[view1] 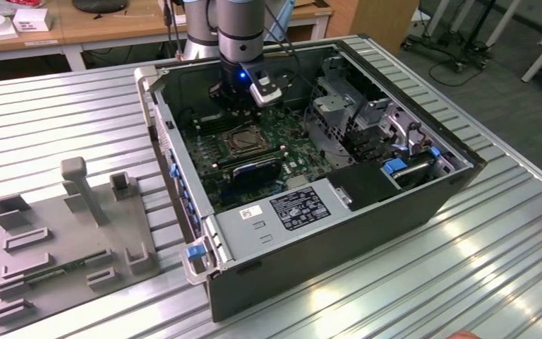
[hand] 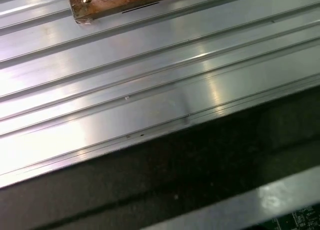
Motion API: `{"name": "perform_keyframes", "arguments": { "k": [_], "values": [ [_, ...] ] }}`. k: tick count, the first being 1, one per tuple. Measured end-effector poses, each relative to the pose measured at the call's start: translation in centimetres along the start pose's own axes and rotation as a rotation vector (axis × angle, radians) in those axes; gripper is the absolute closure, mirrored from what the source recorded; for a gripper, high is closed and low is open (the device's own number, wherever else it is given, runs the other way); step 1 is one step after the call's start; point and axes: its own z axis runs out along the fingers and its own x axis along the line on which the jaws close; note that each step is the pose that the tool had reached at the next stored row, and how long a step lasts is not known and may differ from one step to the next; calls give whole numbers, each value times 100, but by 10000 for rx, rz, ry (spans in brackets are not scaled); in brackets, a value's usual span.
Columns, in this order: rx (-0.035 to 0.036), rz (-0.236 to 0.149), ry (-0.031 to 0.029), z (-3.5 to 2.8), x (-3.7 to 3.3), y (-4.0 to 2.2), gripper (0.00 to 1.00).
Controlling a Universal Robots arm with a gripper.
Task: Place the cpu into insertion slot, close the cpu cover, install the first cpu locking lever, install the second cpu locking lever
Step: 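Install the first cpu locking lever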
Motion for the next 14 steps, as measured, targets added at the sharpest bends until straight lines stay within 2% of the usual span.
{"name": "perform_keyframes", "arguments": {
  "k": [6, 11, 14],
  "values": [
    [-13, -4, -39, 6, -14, -44, 90],
    [-15, 10, -50, 20, -13, -50, 90],
    [5, 308, -90, 24, -12, -51, 90]
  ]
}}
